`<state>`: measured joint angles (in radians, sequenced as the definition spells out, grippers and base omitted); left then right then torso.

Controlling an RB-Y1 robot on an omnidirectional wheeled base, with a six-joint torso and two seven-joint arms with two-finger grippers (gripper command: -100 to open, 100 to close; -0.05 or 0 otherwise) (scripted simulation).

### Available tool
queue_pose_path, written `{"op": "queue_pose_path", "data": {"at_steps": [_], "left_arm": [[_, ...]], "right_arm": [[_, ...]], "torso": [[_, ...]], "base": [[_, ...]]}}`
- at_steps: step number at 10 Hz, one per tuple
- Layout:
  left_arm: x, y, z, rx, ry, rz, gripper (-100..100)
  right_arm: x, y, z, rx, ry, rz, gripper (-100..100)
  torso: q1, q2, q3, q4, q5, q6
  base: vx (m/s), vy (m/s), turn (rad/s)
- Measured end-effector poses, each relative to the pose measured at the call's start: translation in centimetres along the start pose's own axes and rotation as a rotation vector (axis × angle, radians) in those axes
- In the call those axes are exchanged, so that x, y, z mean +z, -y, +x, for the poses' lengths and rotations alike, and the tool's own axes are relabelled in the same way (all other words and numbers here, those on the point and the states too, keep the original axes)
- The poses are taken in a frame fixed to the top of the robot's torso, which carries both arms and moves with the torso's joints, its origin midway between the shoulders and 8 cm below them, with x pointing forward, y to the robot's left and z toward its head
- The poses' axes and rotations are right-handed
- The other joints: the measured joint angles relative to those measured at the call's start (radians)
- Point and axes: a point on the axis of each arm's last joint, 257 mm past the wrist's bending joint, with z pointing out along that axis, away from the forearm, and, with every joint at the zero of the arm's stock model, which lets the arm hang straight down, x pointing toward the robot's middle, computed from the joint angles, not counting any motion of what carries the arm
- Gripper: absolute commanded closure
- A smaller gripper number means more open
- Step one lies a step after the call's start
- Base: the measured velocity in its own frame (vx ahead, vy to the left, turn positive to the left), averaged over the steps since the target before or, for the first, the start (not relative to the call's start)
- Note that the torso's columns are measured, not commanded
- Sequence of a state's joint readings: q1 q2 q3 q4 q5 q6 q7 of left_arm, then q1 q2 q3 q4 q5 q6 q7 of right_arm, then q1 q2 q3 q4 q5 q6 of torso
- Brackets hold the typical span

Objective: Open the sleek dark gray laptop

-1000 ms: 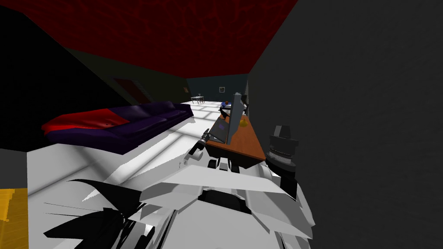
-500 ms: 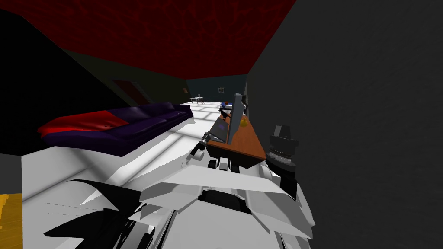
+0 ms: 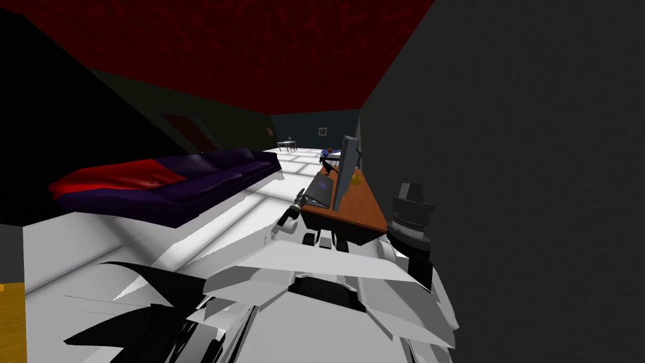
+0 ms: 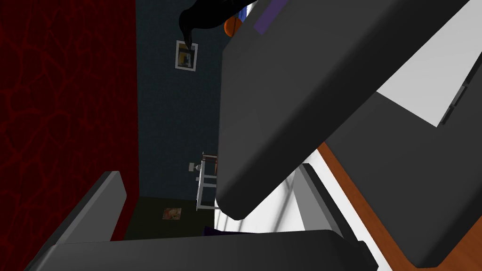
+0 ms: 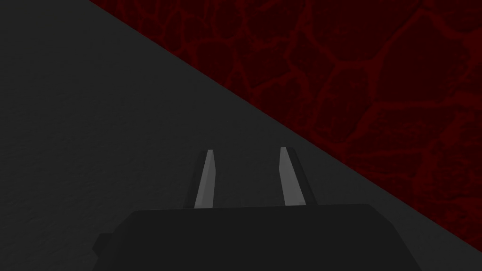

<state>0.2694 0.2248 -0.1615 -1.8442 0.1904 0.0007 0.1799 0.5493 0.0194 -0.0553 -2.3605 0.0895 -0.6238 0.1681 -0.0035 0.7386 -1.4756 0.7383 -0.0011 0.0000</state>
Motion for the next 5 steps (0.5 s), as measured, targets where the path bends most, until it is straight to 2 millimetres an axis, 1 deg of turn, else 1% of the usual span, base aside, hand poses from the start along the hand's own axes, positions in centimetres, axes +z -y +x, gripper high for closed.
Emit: {"op": "queue_pose_path", "data": {"at_steps": [3,5], "left_arm": [[0.1,1.4,-0.5,-0.002,0.002,-0.006,-100],[0.1,2.7,-0.7,-0.002,0.001,-0.006,-100]], "right_arm": [[0.0,0.0,0.0,0.000,0.000,0.000,0],[0.0,0.0,0.0,0.000,0.000,0.000,0]], "torso": [[0.003,0.001,0.000,0.001,0.001,0.000],[0.003,0.001,0.001,0.001,0.000,0.000]], "base": [[-0.002,-0.025,-0.001],[-0.001,-0.021,0.002]]}}
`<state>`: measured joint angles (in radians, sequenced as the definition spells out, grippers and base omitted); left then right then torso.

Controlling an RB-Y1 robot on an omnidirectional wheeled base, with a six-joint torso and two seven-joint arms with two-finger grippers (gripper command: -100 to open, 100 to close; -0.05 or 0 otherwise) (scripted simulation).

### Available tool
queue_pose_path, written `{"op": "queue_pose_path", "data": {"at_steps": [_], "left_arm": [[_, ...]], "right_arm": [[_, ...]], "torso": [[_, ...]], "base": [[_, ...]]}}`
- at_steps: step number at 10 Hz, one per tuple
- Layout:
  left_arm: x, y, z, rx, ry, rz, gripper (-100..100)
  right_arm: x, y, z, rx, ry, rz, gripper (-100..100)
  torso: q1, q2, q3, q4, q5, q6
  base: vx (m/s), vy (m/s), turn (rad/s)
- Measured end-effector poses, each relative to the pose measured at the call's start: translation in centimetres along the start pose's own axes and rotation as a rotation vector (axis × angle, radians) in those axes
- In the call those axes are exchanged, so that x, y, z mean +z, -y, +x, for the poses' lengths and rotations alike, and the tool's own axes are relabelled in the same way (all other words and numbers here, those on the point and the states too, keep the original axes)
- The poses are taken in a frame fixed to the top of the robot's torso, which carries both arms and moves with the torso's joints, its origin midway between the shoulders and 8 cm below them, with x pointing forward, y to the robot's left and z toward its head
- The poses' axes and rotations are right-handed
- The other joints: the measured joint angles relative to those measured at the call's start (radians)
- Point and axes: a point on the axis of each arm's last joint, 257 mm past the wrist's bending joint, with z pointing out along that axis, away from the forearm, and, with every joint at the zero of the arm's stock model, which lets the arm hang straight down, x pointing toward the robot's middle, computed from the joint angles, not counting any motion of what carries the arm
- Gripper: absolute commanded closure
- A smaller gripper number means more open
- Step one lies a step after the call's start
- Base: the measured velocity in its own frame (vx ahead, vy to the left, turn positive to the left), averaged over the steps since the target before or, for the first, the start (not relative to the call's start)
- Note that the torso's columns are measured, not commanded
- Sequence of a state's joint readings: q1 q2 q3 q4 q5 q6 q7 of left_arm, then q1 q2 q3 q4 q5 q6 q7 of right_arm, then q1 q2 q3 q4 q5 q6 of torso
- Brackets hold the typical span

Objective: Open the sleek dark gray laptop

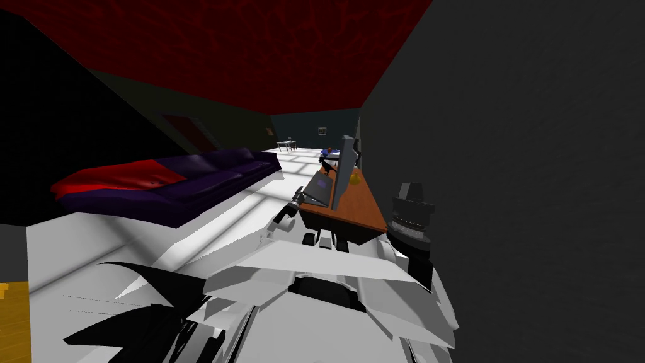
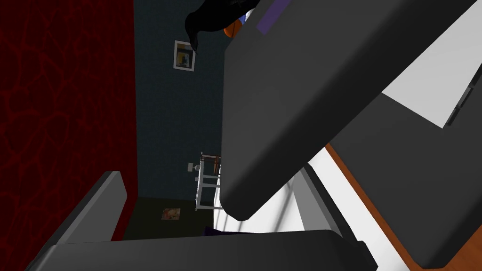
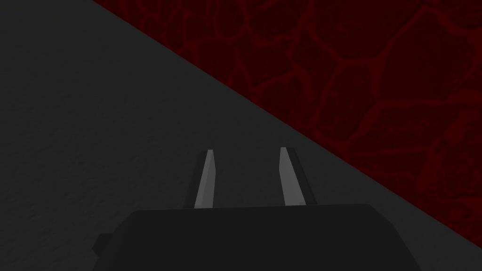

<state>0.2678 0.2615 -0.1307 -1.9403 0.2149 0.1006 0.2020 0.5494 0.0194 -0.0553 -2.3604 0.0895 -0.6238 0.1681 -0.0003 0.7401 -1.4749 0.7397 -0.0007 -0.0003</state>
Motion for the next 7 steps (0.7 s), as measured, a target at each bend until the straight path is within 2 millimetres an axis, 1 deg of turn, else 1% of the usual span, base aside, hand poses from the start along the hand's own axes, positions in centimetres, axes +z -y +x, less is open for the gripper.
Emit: {"op": "queue_pose_path", "data": {"at_steps": [2,3,7], "left_arm": [[-0.10,1.31,-0.21,0.000,-0.002,0.000,-100],[-0.12,1.32,-0.24,-0.001,-0.001,-0.002,0],[-0.12,1.31,-0.23,-0.001,-0.001,-0.002,0]], "right_arm": [[0.00,0.00,0.00,0.000,0.000,0.000,0],[0.00,0.00,0.00,0.000,0.000,0.000,0],[0.00,0.00,0.00,0.000,0.000,0.000,0]], "torso": [[0.000,0.000,0.000,0.000,0.000,0.000],[0.000,-0.001,0.000,-0.001,0.000,0.000],[0.000,-0.002,-0.001,-0.002,0.001,0.000]], "base": [[-0.003,-0.015,0.002],[0.000,0.000,0.000],[0.000,0.000,0.000]]}}
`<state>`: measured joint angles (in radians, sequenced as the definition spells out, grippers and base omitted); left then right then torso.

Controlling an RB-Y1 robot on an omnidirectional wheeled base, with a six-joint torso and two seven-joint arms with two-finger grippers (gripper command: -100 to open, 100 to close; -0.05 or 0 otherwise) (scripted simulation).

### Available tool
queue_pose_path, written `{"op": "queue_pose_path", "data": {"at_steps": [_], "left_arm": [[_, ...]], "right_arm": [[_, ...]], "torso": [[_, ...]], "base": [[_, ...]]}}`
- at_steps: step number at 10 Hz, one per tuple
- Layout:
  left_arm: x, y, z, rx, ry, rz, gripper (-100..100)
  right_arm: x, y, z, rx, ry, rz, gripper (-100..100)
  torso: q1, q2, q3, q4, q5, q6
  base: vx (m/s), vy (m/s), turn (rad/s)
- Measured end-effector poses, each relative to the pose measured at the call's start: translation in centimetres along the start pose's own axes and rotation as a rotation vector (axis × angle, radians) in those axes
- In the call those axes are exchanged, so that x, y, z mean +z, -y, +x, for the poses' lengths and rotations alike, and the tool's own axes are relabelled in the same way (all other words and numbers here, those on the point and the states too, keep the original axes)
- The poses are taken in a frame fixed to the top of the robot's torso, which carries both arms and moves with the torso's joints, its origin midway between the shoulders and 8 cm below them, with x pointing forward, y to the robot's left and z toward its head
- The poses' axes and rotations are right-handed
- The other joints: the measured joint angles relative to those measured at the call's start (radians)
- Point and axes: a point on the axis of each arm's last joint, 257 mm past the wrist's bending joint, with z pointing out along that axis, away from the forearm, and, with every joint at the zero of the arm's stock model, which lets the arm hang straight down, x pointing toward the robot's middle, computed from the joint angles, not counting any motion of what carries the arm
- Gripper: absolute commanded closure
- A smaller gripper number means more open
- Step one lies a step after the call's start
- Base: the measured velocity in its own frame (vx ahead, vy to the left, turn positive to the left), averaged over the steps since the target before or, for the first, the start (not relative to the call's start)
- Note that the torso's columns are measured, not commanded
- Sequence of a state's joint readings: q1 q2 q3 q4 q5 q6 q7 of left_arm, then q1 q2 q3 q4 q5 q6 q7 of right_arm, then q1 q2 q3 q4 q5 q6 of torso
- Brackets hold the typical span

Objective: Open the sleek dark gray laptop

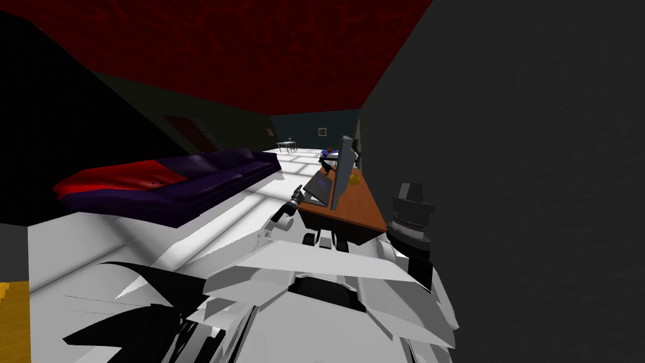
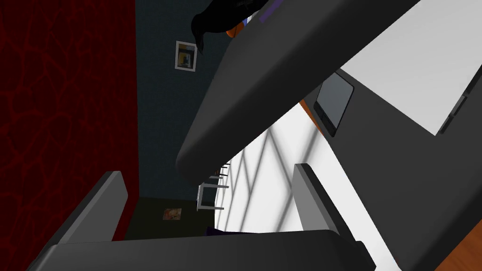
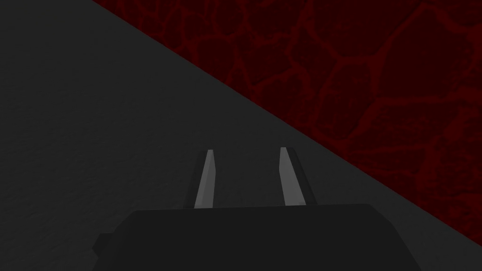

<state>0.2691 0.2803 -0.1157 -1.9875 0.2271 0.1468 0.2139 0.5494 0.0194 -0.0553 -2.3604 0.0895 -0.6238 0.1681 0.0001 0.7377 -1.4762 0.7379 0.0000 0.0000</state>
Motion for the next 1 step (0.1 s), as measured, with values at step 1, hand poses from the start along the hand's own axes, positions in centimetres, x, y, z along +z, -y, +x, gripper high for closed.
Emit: {"op": "queue_pose_path", "data": {"at_steps": [1], "left_arm": [[0.00,0.00,0.00,0.000,0.000,0.000,0]], "right_arm": [[0.00,0.00,0.00,0.000,0.000,0.000,0]], "torso": [[0.000,0.000,0.000,0.000,0.000,0.000]], "base": [[0.000,0.000,0.000]]}}
